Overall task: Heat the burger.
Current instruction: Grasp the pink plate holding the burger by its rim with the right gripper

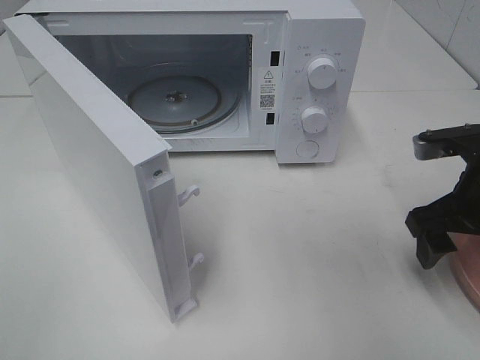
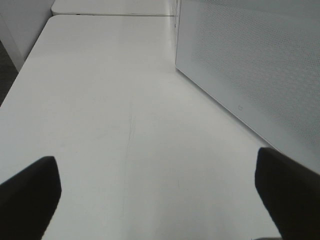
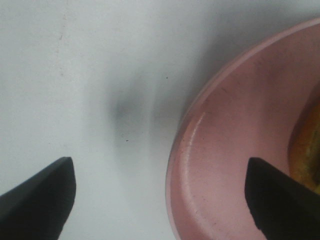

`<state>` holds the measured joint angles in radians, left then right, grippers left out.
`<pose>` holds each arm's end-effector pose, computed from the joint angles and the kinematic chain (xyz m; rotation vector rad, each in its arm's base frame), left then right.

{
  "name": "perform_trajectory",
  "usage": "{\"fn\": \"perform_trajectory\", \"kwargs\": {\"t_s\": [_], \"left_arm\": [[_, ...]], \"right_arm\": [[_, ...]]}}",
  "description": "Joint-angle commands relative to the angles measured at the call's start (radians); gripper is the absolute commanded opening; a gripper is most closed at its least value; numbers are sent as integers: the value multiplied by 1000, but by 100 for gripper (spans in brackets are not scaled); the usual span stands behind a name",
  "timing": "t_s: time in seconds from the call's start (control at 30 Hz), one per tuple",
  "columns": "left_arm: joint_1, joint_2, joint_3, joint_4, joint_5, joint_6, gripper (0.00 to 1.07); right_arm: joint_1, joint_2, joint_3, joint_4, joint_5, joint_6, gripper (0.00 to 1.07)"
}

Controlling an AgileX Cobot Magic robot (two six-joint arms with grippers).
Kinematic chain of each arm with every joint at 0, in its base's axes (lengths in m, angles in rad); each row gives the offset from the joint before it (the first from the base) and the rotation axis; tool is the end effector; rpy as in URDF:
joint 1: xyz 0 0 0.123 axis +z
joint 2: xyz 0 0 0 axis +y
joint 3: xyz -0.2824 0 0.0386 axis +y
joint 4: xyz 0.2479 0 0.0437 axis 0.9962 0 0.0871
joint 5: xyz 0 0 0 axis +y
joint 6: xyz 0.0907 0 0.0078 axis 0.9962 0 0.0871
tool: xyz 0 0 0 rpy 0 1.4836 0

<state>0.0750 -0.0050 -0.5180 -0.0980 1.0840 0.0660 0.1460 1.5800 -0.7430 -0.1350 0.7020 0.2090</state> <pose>-0.0083 -0.0085 0.2805 -0.0020 2.0408 -0.0289 0.2492 0.0286 0.1602 -0.0525 3.0059 -0.1065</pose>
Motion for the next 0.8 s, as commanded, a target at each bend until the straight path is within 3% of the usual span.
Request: {"fn": "perform_trajectory", "kwargs": {"t_s": [0.03,0.5,0.7,0.73,0.8], "left_arm": [[1,-5,0,-1,-12,-2,98],[1,-5,0,-1,-12,-2,98],[1,-5,0,-1,-12,-2,98],[1,-5,0,-1,-12,-2,98],[1,-5,0,-1,-12,-2,98]], "right_arm": [[-7,26,42,-4,-45,-12,87],[-7,94,111,-13,-178,7,83],[-7,94,111,-50,-180,31,65],[-7,94,111,-68,-176,54,56],[-7,94,111,-75,-176,65,50]]}}
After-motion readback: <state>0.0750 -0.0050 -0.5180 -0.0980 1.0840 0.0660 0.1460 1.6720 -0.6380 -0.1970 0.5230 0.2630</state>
